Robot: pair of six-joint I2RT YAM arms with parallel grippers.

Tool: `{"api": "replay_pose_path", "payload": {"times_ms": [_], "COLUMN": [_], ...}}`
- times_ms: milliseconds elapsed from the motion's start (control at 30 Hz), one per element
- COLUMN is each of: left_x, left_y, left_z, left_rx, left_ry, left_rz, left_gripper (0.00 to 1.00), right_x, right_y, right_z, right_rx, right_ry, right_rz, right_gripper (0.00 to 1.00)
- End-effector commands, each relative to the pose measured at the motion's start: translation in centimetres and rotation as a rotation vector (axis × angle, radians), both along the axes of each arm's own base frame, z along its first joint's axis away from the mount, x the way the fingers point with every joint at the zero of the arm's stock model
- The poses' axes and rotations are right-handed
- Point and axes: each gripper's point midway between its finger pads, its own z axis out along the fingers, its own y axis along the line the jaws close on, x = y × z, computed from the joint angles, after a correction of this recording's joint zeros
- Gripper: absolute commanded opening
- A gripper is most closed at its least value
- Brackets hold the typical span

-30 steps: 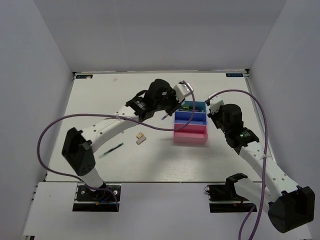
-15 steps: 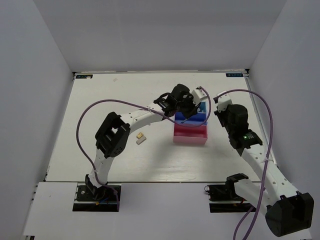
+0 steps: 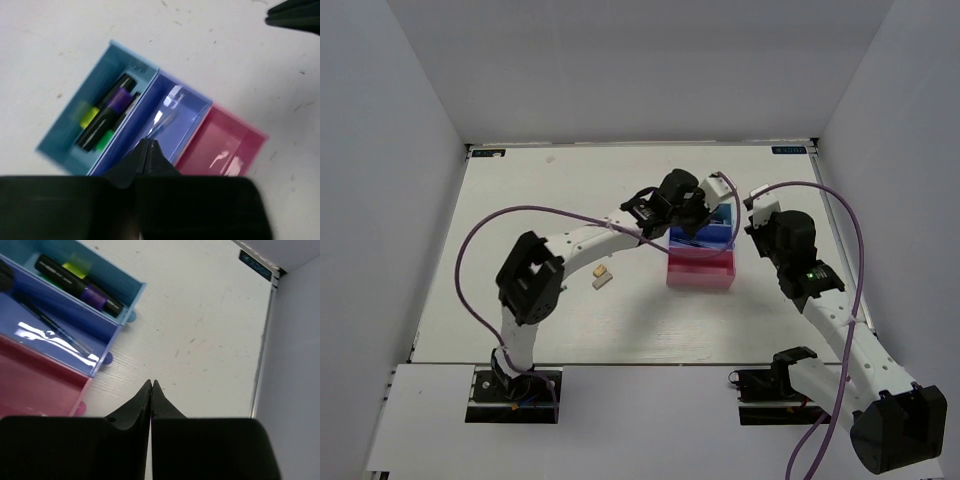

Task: Sort the stationery into containers
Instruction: Pick up the pen from the center of the board.

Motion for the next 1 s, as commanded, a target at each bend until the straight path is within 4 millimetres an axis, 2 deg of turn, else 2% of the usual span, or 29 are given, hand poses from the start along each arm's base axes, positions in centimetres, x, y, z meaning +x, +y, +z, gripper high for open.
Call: {"api": "replay_pose_path", "payload": {"times_ms": [0, 33, 67, 100, 133, 167, 200, 233, 267, 300, 333, 367, 433, 533, 633, 700, 733, 767, 800, 967], "left_x": [-1.5, -2.8, -3.3, -4.6, -5.9, -6.6, -7.6, -8.9, -10.0, -10.8, -11.2, -11.8, -11.9, -12.2, -11.5, -10.8, -10.8, -10.1, -10.3, -10.0], "left_y": [5.1, 9.2, 10.9, 14.0, 18.1, 20.1, 25.2, 27.5, 29.3, 31.7, 33.7, 35.5, 37.0, 38.7, 39.0, 38.7, 38.8, 38.7, 38.6, 38.4], "left_z": [7.9, 7.1, 6.3, 6.6, 3.0, 2.0, -0.1, -1.4, -3.1, -3.6, -4.4, -5.4, -6.3, -9.1, -11.0, -11.1, -12.0, -11.7, -12.7, -13.8], "left_rx": [-0.008, 0.063, 0.098, 0.137, 0.227, 0.25, 0.323, 0.357, 0.375, 0.393, 0.408, 0.44, 0.451, 0.495, 0.535, 0.531, 0.561, 0.556, 0.583, 0.59], "left_ry": [-0.096, -0.089, -0.07, -0.049, 0.002, 0.044, 0.123, 0.161, 0.227, 0.274, 0.304, 0.337, 0.363, 0.448, 0.493, 0.485, 0.502, 0.493, 0.521, 0.565], "left_rz": [0.134, 0.203, 0.241, 0.305, 0.357, 0.409, 0.524, 0.547, 0.602, 0.659, 0.711, 0.751, 0.79, 0.802, 0.781, 0.776, 0.765, 0.767, 0.742, 0.715], "left_gripper": [0.0, 0.0, 0.0, 0.0, 0.02, 0.1, 0.32, 0.34, 0.36, 0.41, 0.41, 0.41, 0.41, 0.49, 0.49, 0.49, 0.5, 0.5, 0.5, 0.5], "right_x": [-0.8, -1.3, -2.1, -2.8, -3.4, -4.3, -4.7, -5.3, -5.8, -5.9, -6.5, -6.9, -7.4, -7.8, -7.8, -7.7, -7.8, -7.6, -7.6, -7.5], "right_y": [2.0, 2.4, 4.2, 4.9, 5.5, 7.0, 7.4, 8.1, 8.6, 8.9, 9.4, 9.9, 10.2, 10.5, 10.5, 10.4, 10.5, 10.4, 10.3, 10.0], "right_z": [0.5, 0.0, 0.0, -0.6, -1.2, -1.4, -1.8, -2.0, -2.2, -2.0, -2.3, -2.3, -2.4, -2.9, -2.7, -2.8, -2.8, -2.8, -2.9, -3.1], "right_rx": [0.061, 0.065, 0.101, 0.105, 0.107, 0.135, 0.14, 0.15, 0.168, 0.162, 0.177, 0.19, 0.196, 0.208, 0.213, 0.211, 0.211, 0.212, 0.209, 0.195], "right_ry": [0.005, 0.016, 0.029, 0.06, 0.095, 0.122, 0.153, 0.171, 0.196, 0.189, 0.219, 0.226, 0.241, 0.256, 0.242, 0.242, 0.245, 0.246, 0.251, 0.249], "right_rz": [0.113, 0.145, 0.254, 0.304, 0.347, 0.446, 0.472, 0.523, 0.556, 0.585, 0.619, 0.648, 0.688, 0.707, 0.709, 0.704, 0.707, 0.7, 0.698, 0.683], "right_gripper": [0.0, 0.0, 0.0, 0.06, 0.23, 0.59, 0.67, 0.69, 0.63, 0.5, 0.34, 0.01, 0.0, 0.0, 0.0, 0.0, 0.0, 0.0, 0.0, 0.0]}}
